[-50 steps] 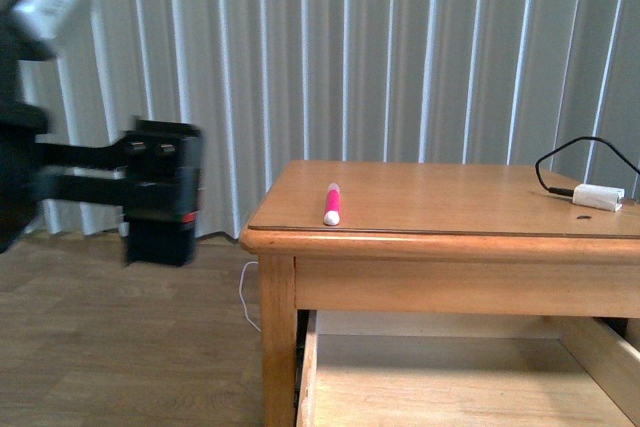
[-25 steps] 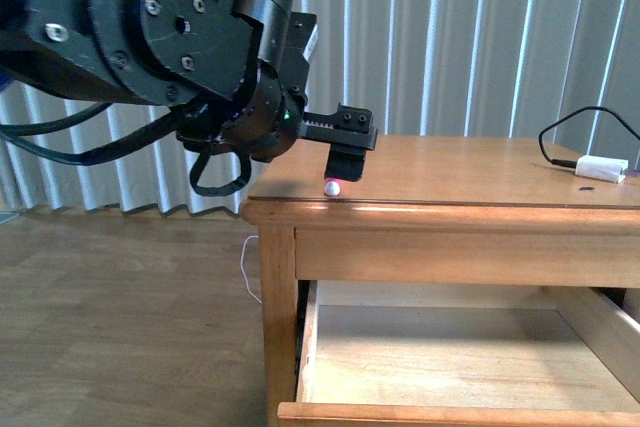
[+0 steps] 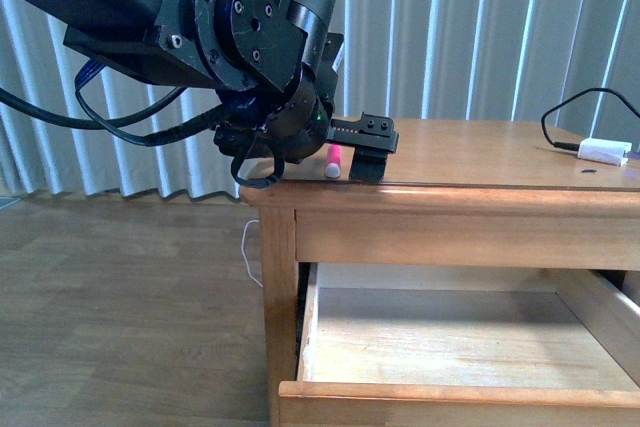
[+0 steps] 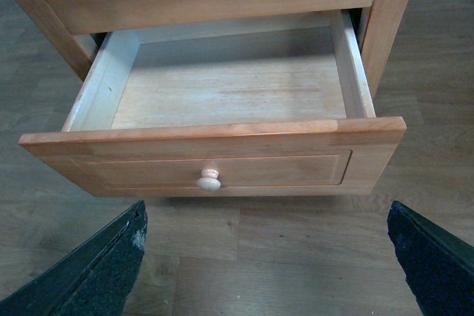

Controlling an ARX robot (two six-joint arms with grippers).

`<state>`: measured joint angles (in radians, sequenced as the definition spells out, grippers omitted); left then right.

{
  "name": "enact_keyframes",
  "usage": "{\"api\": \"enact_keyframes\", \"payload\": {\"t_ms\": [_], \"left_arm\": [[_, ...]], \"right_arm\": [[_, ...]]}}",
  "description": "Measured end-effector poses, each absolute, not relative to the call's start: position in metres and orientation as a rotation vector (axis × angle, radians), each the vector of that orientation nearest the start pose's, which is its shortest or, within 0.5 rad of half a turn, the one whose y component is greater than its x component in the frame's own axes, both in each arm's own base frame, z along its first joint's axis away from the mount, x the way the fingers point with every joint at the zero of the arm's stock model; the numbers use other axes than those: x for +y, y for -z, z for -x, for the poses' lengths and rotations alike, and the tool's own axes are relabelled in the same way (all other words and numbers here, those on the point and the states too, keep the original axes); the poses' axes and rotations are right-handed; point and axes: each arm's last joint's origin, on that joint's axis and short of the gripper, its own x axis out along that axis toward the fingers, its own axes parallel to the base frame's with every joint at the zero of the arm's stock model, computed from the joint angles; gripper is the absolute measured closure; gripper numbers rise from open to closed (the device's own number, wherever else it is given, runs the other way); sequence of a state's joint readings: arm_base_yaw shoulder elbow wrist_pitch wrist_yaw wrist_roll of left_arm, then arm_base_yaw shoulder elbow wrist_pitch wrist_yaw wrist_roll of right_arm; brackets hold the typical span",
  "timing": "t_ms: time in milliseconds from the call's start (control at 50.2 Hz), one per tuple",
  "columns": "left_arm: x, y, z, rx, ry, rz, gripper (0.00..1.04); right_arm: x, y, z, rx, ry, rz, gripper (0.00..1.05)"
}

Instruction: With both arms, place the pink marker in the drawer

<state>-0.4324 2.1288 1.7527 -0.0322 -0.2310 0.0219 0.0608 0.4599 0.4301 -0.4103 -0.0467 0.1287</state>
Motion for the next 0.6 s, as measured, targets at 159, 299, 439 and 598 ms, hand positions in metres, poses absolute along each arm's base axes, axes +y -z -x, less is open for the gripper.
{"api": "enact_keyframes", "payload": {"t_ms": [159,299,439,598], "left_arm": [[-0.2057,-0.2551,-0.4564,0.401,0.214,-0.161,0.06],[-0.2068,-0.2553,-0.4563,0.411,0.221,-0.172,0.16],[-0.2081,-0.2546,-0.4551,0.42,0.219,-0.183,0.35],[-0.2087,-0.2533,-0.4545,0.421,0.221,-0.195,0.64]], "right_arm": [[0.0085,-0.2322,-0.1173,0.446,-0.077,-0.123,0.09],[0.0085,-0.2322,-0.1173,0.446,-0.077,-0.123,0.09],[0.0085,-0.2322,-0.1173,0.446,-0.077,-0.123,0.09],[0.0085,-0.2322,-0.1173,0.446,-0.077,-0.123,0.09]]}}
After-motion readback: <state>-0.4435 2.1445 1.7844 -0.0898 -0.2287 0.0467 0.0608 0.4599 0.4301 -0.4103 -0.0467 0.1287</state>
